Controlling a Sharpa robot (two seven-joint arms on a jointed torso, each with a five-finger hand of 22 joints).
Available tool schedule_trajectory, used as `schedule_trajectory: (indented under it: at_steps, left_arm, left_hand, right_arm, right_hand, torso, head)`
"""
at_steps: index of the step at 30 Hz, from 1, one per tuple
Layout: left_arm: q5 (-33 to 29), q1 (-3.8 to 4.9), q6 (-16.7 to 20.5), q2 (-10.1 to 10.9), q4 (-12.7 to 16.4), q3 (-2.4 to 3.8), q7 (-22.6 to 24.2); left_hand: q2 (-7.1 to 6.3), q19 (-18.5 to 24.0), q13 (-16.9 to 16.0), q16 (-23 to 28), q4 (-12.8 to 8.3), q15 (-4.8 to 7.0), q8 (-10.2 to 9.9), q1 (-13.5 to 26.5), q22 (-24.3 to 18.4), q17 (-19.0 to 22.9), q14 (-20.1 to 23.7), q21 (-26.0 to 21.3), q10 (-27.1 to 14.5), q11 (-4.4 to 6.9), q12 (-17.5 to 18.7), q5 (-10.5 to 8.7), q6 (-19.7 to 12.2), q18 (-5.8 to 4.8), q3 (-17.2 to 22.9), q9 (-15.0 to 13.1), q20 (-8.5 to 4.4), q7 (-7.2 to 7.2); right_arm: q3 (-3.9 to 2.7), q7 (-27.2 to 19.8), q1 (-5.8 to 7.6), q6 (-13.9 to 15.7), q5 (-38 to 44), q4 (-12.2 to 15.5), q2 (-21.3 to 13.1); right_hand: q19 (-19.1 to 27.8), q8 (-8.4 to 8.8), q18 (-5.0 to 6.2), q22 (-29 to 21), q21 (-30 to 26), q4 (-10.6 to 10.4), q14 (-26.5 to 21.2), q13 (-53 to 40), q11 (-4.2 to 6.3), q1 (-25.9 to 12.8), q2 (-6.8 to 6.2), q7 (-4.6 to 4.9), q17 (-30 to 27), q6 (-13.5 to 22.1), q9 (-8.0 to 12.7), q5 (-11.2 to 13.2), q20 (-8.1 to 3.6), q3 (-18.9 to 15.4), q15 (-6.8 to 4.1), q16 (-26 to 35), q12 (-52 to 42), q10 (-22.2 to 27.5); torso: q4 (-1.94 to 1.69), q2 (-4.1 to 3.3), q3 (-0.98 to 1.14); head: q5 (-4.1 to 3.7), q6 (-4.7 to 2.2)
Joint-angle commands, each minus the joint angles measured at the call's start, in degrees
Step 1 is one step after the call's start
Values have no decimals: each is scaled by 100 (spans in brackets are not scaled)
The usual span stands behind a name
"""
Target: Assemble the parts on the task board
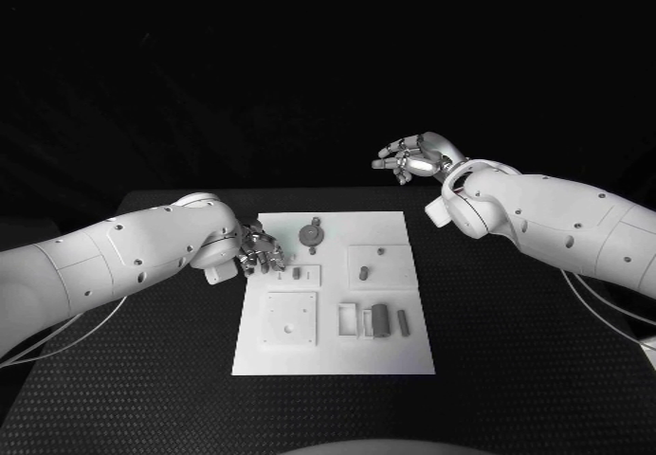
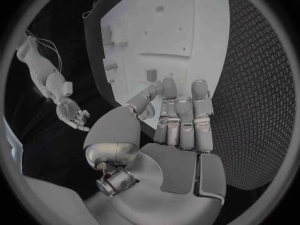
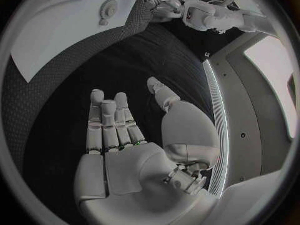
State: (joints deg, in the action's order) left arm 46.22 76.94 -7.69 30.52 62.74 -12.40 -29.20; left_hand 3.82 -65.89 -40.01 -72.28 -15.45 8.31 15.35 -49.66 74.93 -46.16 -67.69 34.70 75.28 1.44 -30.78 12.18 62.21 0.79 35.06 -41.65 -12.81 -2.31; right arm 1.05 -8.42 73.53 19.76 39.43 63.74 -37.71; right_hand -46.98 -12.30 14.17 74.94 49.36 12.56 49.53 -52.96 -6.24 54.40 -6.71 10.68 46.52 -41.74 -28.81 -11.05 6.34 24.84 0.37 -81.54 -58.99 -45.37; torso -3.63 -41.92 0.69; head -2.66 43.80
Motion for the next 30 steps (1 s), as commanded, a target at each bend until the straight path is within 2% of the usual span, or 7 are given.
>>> schedule_trajectory:
  at_steps: [1,6,17,30]
  left_arm:
    - [106,6,88,-4,43,-74,-77]
    - [215,-3,131,-54,19,-119,-86]
    - [413,-7,139,-85,-21,-119,-66]
    - [570,-15,-94,-103,-50,-119,-120]
  left_hand:
    - [-2,-66,-28,-31,-105,97,328,48,140,-12,-105,41,281,218,-34,78,398,-4,112,-93,-164,-3]
    - [-1,-82,-71,-73,-103,118,358,82,138,-26,-134,94,304,238,-72,182,430,-4,120,-119,-183,17]
    - [-10,-108,-135,-136,-100,149,405,139,134,-46,-178,167,340,269,-130,315,477,-3,133,-160,-211,48]
    - [-13,-118,-157,-155,-105,160,420,147,133,-50,-192,196,345,279,-149,378,485,-1,148,-174,-223,57]
  right_arm:
    - [-3,-29,-1,-66,1,11,-7]
    - [-3,-33,-1,-66,1,12,-5]
    - [-3,-38,-1,-66,1,16,-6]
    - [-3,-38,-1,-68,1,16,-9]
  right_hand:
    - [15,-23,83,30,-38,-10,-10,8,7,-42,20,176,-9,14,10,15,39,2,-18,-39,-41,50]
    - [15,-24,83,31,-39,-10,-10,10,7,-42,20,176,-10,14,11,15,39,3,-19,-40,-42,51]
    - [15,-26,83,32,-40,-13,-11,14,7,-43,20,176,-12,15,14,15,38,5,-19,-42,-46,52]
    - [15,-28,83,34,-40,-14,-12,20,7,-44,19,176,-15,17,16,15,38,6,-19,-44,-51,54]
  torso:
    - [2,-1,0]
    - [4,-5,1]
    - [3,-3,-1]
    - [4,-3,0]
  head:
    - [0,15]
    - [-5,24]
    - [-13,41]
    - [-12,70]
